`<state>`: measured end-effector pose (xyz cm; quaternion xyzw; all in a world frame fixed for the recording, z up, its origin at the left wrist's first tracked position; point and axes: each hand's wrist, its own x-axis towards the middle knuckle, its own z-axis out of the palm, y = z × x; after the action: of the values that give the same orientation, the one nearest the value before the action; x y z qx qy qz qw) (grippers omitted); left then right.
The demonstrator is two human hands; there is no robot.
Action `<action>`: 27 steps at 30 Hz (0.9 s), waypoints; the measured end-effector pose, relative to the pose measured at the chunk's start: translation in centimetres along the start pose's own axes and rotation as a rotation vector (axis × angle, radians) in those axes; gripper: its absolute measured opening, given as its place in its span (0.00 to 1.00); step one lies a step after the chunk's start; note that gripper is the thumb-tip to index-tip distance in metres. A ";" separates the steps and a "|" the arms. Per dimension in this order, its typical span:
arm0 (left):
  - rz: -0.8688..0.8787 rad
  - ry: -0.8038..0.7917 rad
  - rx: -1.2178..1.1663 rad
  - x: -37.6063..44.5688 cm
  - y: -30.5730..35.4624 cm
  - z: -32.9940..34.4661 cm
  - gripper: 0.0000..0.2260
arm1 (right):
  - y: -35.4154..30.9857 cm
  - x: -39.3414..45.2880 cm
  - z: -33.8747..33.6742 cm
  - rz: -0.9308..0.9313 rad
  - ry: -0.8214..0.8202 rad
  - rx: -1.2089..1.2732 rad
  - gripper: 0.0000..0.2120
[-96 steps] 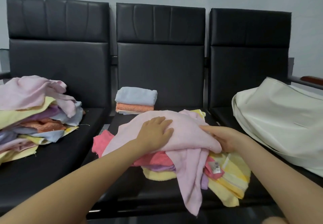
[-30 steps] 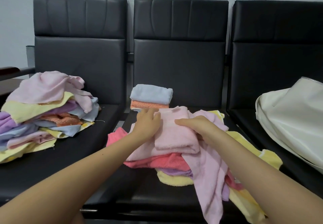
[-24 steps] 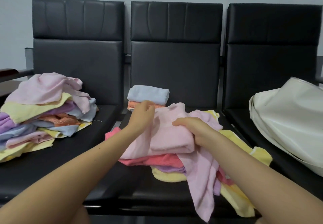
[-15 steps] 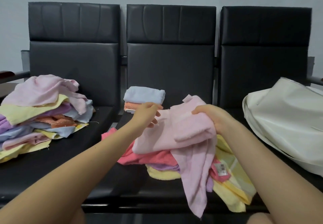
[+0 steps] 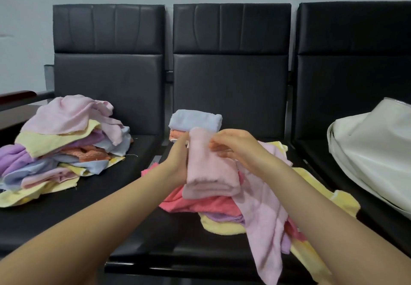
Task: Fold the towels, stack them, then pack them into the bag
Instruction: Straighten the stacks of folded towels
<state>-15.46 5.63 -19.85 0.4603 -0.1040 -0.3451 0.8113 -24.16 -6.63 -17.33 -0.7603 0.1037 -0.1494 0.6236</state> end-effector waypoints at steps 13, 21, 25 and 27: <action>0.356 0.388 1.197 3.0 -4.4 -4.6 0.18 | 4.0 1.8 1.8 0.198 0.233 -0.560 0.34; 0.316 0.300 1.160 3.1 -3.0 -4.9 0.19 | 3.2 1.3 2.8 0.270 0.050 -0.211 0.20; 0.506 0.224 1.067 1.7 -1.4 -3.8 0.12 | 1.1 0.3 2.8 0.140 0.145 -0.143 0.15; 0.507 0.208 1.002 0.8 -0.5 -2.6 0.16 | 0.2 -0.1 2.1 0.124 0.121 -0.002 0.17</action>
<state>-13.84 6.69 -21.76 0.7810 -0.2817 -0.0013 0.5574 -23.49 -4.70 -17.88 -0.7427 0.1882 -0.1561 0.6234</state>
